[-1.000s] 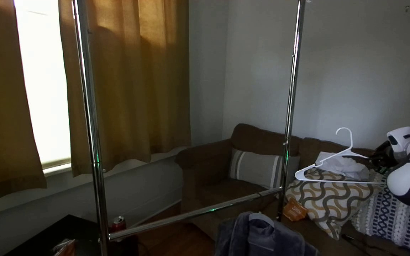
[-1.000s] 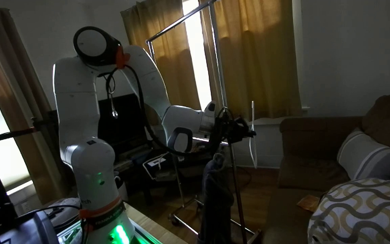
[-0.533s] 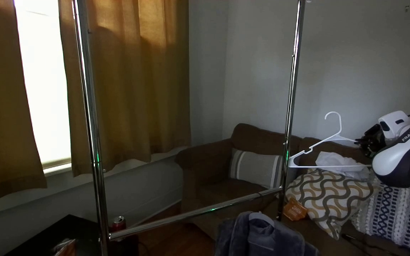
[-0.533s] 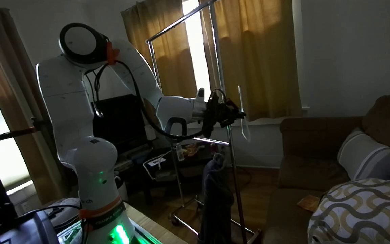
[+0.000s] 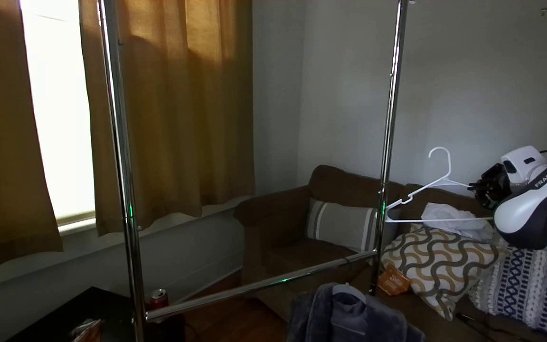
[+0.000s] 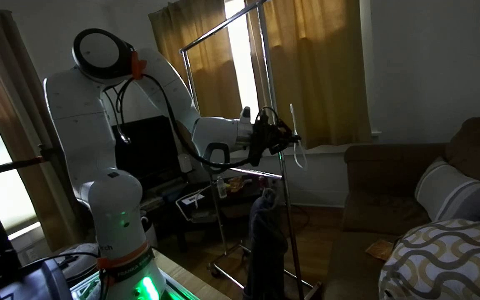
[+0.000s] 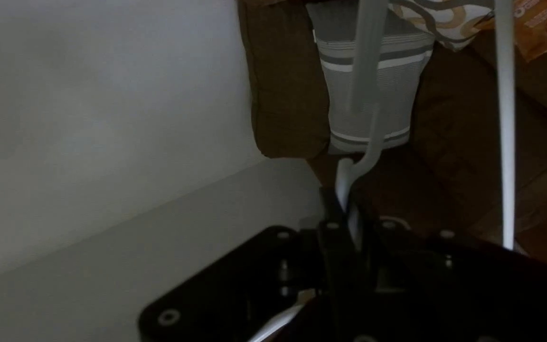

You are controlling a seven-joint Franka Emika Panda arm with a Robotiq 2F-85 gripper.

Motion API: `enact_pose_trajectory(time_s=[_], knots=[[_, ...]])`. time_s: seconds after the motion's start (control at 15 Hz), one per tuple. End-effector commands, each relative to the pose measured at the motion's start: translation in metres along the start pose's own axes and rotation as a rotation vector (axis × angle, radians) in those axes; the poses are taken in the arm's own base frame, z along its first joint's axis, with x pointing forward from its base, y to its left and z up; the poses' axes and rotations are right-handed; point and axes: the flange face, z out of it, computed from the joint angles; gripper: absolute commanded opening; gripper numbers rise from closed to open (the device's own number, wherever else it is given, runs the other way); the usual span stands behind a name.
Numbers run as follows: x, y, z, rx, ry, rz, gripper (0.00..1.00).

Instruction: Place the white clothes hanger on the top rail

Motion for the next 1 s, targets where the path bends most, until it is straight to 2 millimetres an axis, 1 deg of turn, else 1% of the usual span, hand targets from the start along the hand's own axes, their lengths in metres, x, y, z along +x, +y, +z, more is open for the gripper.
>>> enact_pose_trajectory(time_s=[0.0,0.07,0.2,0.33,0.53,0.73,0.93], knots=[[0.032,0.020,-0.023,-0.024,0.084,-0.051,0.02],[0.040,0.024,-0.031,-0.031,0.096,-0.064,0.02],[0.047,0.035,-0.043,-0.045,0.090,-0.127,0.02],[0.055,0.048,-0.058,-0.083,0.089,-0.136,0.02],[0.075,0.064,-0.082,-0.116,0.119,-0.157,0.02],[0.101,0.082,-0.107,-0.157,0.162,-0.154,0.02],[0.131,0.101,-0.124,-0.187,0.197,-0.135,0.02]])
